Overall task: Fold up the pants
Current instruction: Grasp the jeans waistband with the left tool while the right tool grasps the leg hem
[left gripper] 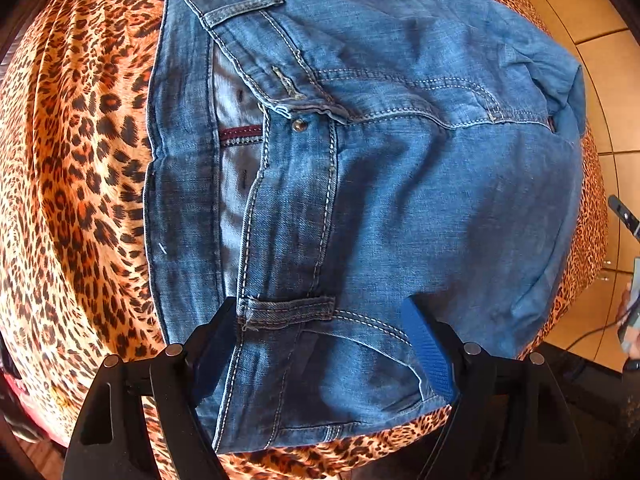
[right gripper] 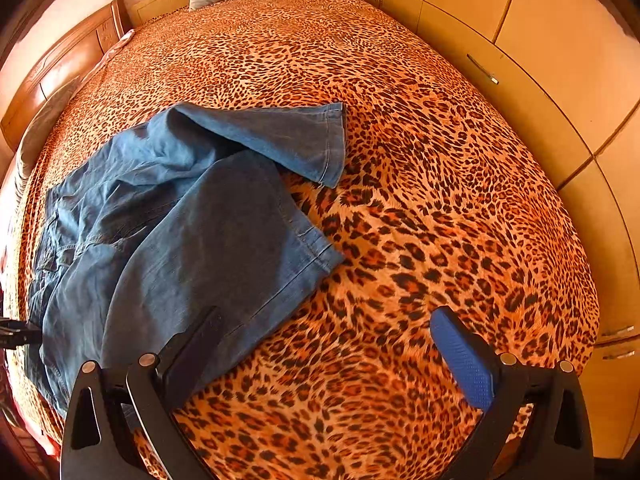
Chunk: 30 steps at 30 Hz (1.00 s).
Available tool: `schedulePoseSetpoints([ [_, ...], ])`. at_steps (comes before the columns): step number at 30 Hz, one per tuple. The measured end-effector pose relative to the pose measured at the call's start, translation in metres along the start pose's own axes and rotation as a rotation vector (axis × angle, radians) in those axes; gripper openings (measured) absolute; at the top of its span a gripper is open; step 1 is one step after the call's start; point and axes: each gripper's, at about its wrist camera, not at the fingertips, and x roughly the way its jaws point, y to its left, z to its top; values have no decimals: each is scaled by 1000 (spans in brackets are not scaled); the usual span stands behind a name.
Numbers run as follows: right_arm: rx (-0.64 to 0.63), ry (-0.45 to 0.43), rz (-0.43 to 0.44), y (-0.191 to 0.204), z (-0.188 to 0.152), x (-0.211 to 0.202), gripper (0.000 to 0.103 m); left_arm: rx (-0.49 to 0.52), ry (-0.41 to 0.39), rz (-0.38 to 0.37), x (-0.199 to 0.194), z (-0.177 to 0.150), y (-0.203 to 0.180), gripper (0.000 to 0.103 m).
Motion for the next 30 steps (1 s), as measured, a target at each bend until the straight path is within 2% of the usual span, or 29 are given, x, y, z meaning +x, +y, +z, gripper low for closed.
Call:
schedulePoseSetpoints([
  [2, -11, 20, 28, -3, 14, 19, 103, -12, 3, 26, 7, -1, -3, 80],
  [5, -66, 78, 43, 3, 25, 47, 102, -69, 7, 28, 12, -12, -2, 80],
  [7, -125, 110, 84, 11, 26, 58, 92, -102, 7, 20, 16, -16, -4, 80],
  [8, -155, 122, 109, 14, 24, 62, 73, -110, 5, 22, 18, -19, -2, 77],
  [9, -182, 134, 120, 17, 21, 64, 42, -116, 0, 25, 17, -21, 0, 73],
  [10, -205, 150, 126, 20, 17, 67, 27, -120, -8, 30, 18, -23, 0, 70],
  [11, -222, 155, 133, 21, 14, 67, 20, -126, -16, 39, 19, -24, -1, 62],
  [12, -237, 145, 129, 21, 11, 65, 20, -135, -17, 47, 18, -23, -3, 45],
  [14, -219, 144, 136, 14, 7, 59, 20, -157, -10, 72, 20, -23, -5, 21],
  [19, -79, 104, 225, -32, -15, 15, 20, -223, -44, 44, 11, -40, -10, 18],
  [23, 24, 136, 259, -74, -61, -16, 20, -275, -58, -7, 11, -69, -14, 18],
  [27, 128, 246, 226, -110, -111, 4, 20, -346, -27, 13, 33, -94, -4, 18],
  [28, 154, 273, 225, -116, -118, 14, 20, -369, -17, -1, 45, -91, 8, 18],
  [30, 180, 279, 231, -120, -126, 18, 21, -406, -26, -34, 45, -92, 17, 17],
])
